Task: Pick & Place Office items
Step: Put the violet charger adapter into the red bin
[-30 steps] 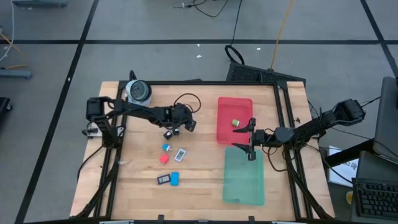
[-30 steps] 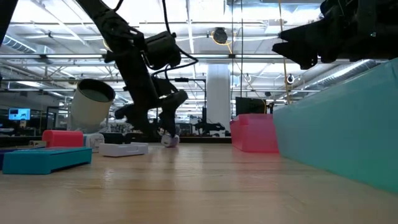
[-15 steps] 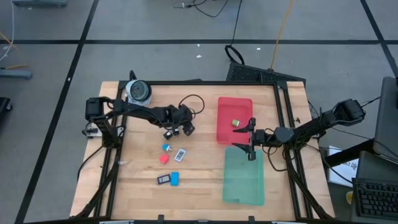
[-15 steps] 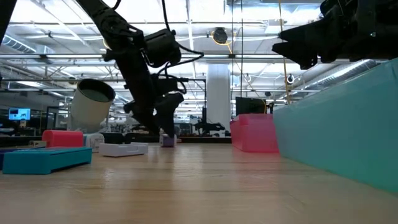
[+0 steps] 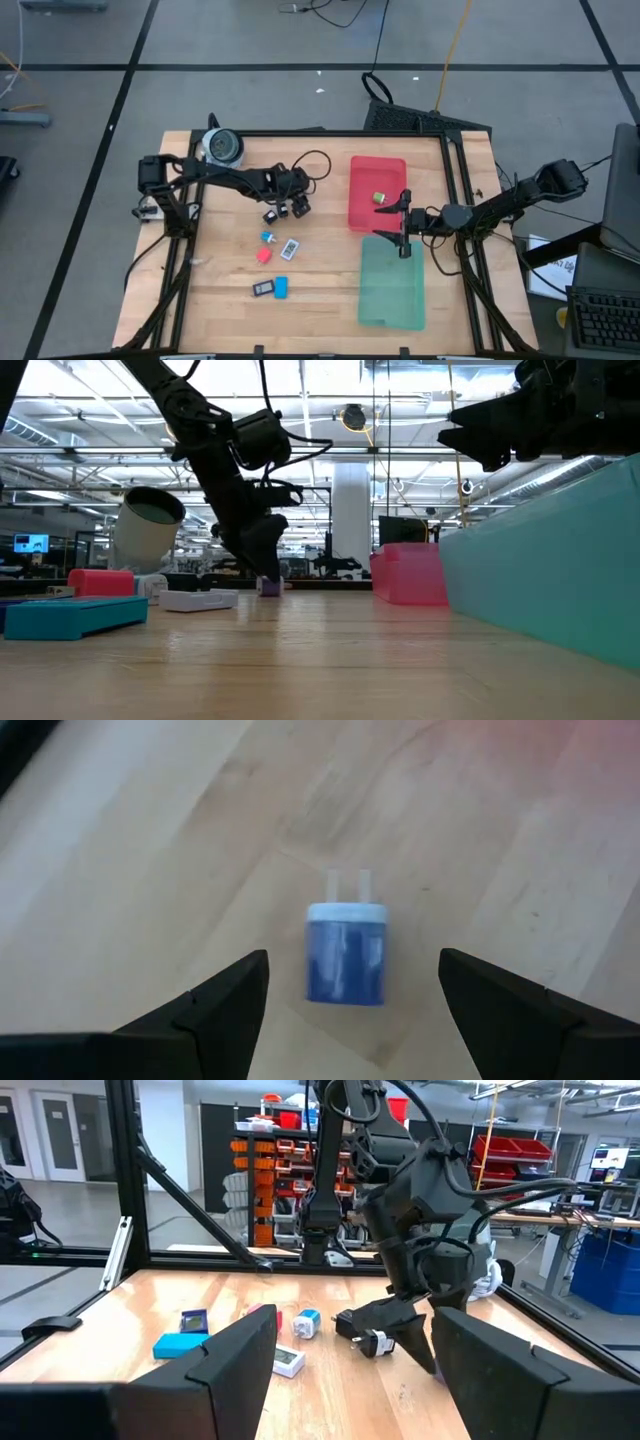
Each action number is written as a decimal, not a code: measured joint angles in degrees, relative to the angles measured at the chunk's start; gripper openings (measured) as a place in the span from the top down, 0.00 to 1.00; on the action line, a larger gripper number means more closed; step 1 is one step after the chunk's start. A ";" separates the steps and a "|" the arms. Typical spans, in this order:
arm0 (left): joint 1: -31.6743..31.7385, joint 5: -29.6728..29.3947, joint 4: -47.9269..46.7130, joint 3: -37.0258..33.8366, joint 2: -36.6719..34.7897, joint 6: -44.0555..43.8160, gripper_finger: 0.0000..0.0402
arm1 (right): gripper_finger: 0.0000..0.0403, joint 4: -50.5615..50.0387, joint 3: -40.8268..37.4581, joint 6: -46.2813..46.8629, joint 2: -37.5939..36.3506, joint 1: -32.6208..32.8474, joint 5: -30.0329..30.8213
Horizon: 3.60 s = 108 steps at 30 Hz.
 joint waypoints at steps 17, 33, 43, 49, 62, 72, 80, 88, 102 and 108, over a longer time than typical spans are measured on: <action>0.21 1.82 4.09 0.11 5.84 5.28 0.26 | 0.37 -0.44 -0.04 1.64 -0.02 0.00 -0.08; 0.19 3.07 0.09 0.11 5.98 5.18 0.39 | 0.37 -0.46 -0.04 1.53 -0.02 0.00 -0.09; -0.06 4.22 0.07 0.00 6.03 4.65 0.67 | 0.37 -0.47 -0.04 1.51 -0.02 0.00 -0.10; -2.14 0.37 -0.33 -0.13 4.33 9.44 0.67 | 0.37 -0.46 -0.04 1.51 -0.02 0.00 -0.09; -14.85 -16.24 0.84 -0.25 -10.27 24.32 0.66 | 0.37 -1.25 -0.04 3.22 0.00 -0.13 0.02; -22.96 -20.69 9.84 -0.15 -11.92 35.80 0.67 | 0.37 -3.91 -0.04 10.43 0.04 -1.53 3.34; -26.60 -20.82 20.81 -0.15 -11.96 46.00 0.63 | 0.37 -4.02 1.34 13.92 5.14 -2.05 4.78; -27.62 -22.91 24.91 -0.11 -11.98 53.30 0.67 | 0.37 -3.86 11.66 15.02 16.19 -3.61 4.50; -30.00 -26.97 23.36 -0.04 -12.00 54.94 0.67 | 0.26 -4.04 26.09 35.90 28.60 -12.26 -13.69; -30.20 -28.71 21.34 -0.04 -12.05 54.41 0.66 | 0.18 -3.70 29.29 35.86 29.51 -12.50 -19.64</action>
